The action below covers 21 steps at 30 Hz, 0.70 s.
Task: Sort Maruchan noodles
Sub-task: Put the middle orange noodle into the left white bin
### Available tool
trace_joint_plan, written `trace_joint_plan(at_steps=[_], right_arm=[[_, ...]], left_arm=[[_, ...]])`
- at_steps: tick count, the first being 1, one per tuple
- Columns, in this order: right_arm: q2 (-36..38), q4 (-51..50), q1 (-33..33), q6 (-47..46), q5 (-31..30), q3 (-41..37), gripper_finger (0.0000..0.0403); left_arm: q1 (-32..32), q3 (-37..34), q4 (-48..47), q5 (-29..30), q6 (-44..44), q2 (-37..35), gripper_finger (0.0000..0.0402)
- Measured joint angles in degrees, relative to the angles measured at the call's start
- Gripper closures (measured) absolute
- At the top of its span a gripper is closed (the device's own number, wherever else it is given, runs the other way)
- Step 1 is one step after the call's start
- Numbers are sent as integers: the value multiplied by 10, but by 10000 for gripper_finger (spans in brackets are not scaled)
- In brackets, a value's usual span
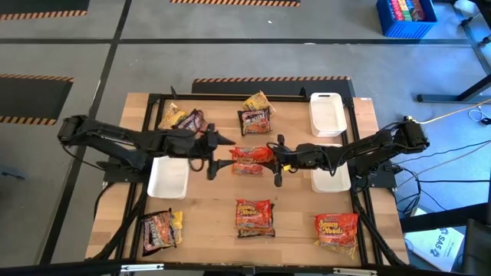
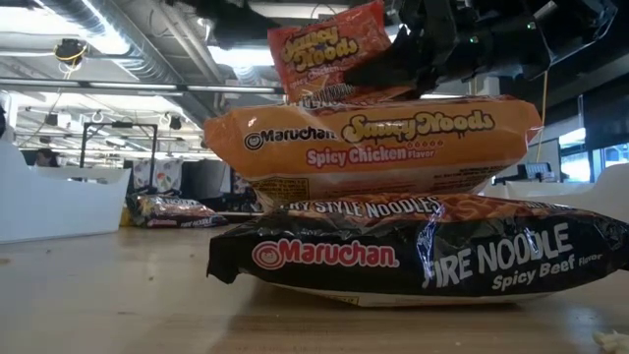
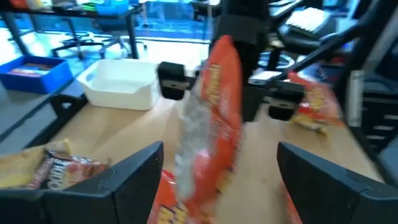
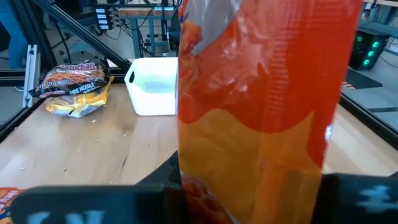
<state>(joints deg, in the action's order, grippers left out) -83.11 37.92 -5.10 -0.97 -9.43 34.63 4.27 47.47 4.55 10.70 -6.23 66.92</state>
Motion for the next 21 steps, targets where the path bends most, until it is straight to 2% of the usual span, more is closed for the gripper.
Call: trace_joint_plan(at_steps=[5, 16, 21], right_arm=[[0, 2, 0, 0, 0, 0, 311], [0, -1, 0, -1, 0, 0, 311], [0, -2, 0, -2, 0, 0, 311]], left_arm=[[-18, 89, -51, -45, 29, 71, 90], [-45, 333, -350, -59, 39, 226, 90], [-54, 427, -475, -85, 39, 293, 90]])
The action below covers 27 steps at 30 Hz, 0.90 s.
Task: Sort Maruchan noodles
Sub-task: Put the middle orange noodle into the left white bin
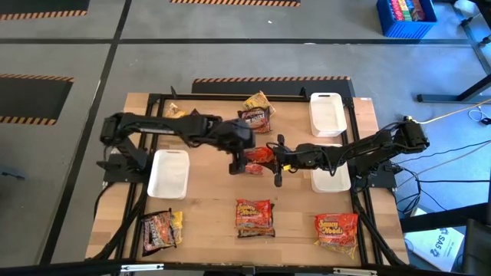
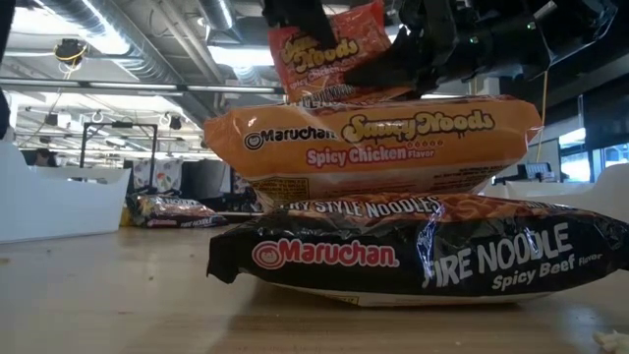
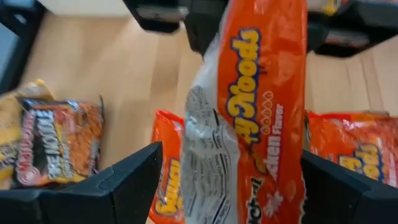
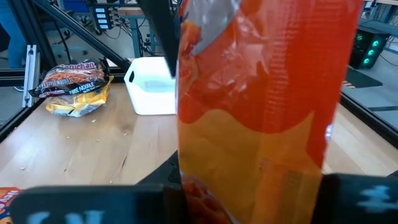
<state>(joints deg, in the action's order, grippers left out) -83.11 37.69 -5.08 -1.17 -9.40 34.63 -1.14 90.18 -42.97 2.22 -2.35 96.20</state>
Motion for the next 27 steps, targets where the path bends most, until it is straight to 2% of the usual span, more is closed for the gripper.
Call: trace_joint_plan(at_steps=[3, 8, 18, 22, 24, 27], right_arm=[[0, 1, 0, 0, 0, 0, 311], [0, -2, 0, 0, 0, 0, 311], [0, -1, 0, 0, 0, 0, 310], [-1, 4, -1, 1, 0, -1, 310], [-1, 6, -1, 2, 0, -1, 301], [-1, 15, -1, 2, 0, -1, 266]], left_arm=[[0, 36, -37, -7, 7, 35, 90], [0, 55, -74, 0, 16, 71, 105], [0, 56, -75, 2, 30, 73, 216], [0, 56, -75, 2, 30, 72, 240], [0, 56, -76, 3, 30, 72, 241], [0, 56, -86, 14, 30, 68, 243]])
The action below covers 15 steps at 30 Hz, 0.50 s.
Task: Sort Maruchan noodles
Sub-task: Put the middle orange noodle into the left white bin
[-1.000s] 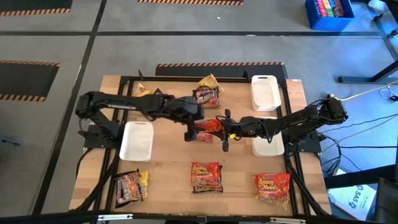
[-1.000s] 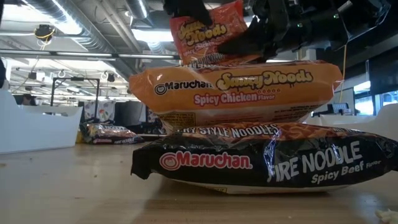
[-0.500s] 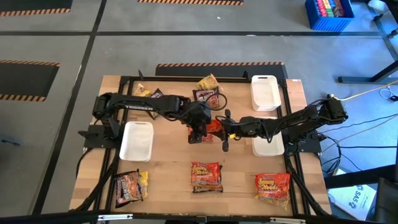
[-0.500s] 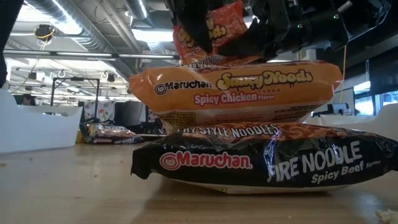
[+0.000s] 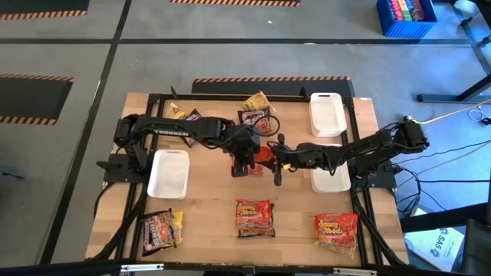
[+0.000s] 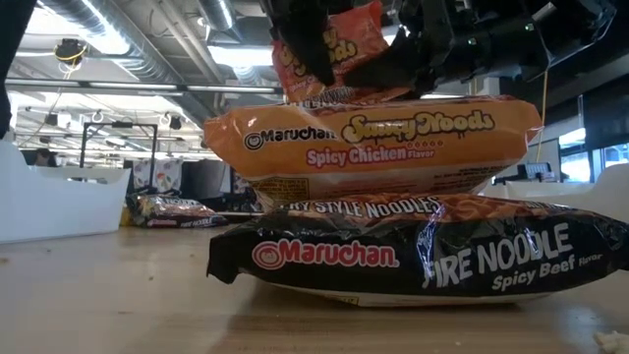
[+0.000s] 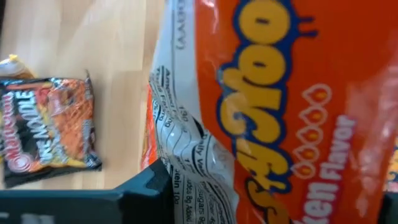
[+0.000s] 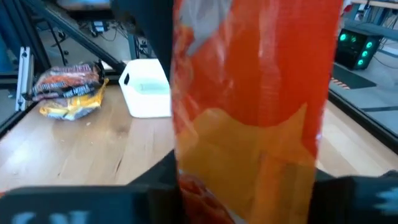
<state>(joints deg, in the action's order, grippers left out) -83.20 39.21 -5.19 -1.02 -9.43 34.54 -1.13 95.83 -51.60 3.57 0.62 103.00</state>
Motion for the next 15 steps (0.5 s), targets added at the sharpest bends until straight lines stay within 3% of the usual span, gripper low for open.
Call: trace_joint_plan(at_steps=[8, 15], right_arm=[[31, -25, -1, 0, 2, 1, 130], [84, -134, -1, 0, 26, 0, 75]], left_arm=[[1, -1, -92, 35, -14, -54, 245], [4, -1, -253, 71, -74, -126, 246]])
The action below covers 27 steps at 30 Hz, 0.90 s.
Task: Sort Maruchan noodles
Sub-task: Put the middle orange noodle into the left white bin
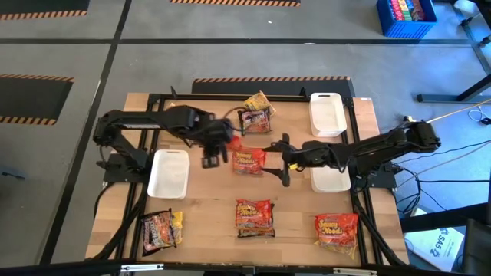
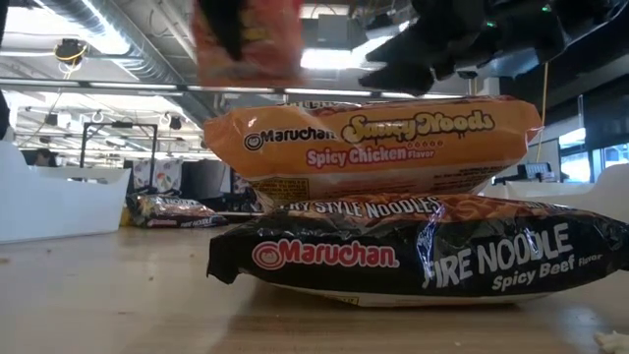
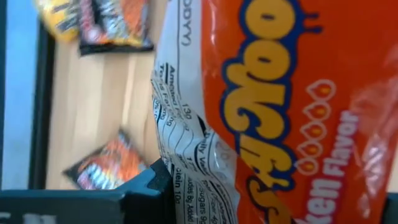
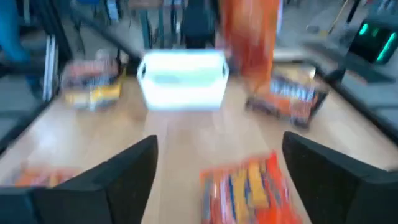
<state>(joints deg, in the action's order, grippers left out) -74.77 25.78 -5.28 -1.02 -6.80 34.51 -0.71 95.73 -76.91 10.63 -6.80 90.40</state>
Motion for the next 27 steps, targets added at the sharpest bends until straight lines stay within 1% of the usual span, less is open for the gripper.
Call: trace_joint_plan(at_steps=[4, 7, 12, 17, 21, 24, 27], right_arm=[[-3, -24, 0, -1, 2, 1, 71], [-12, -25, 0, -1, 1, 1, 75], [-14, -23, 0, 0, 0, 1, 79], [-14, -19, 0, 3, -1, 1, 79], [-14, -19, 0, 5, -1, 1, 79], [-14, -19, 0, 11, 0, 1, 79], [-14, -19, 0, 13, 0, 1, 79]], left_arm=[[11, -2, -74, 9, -45, -41, 246], [22, -23, -113, 9, -82, -76, 246], [37, -92, -132, -8, -123, -145, 246], [37, -181, -131, -23, -124, -205, 246], [37, -246, -131, -20, -122, -226, 245], [37, -285, -131, -18, -122, -227, 245], [37, -316, -131, -29, -121, -226, 244]])
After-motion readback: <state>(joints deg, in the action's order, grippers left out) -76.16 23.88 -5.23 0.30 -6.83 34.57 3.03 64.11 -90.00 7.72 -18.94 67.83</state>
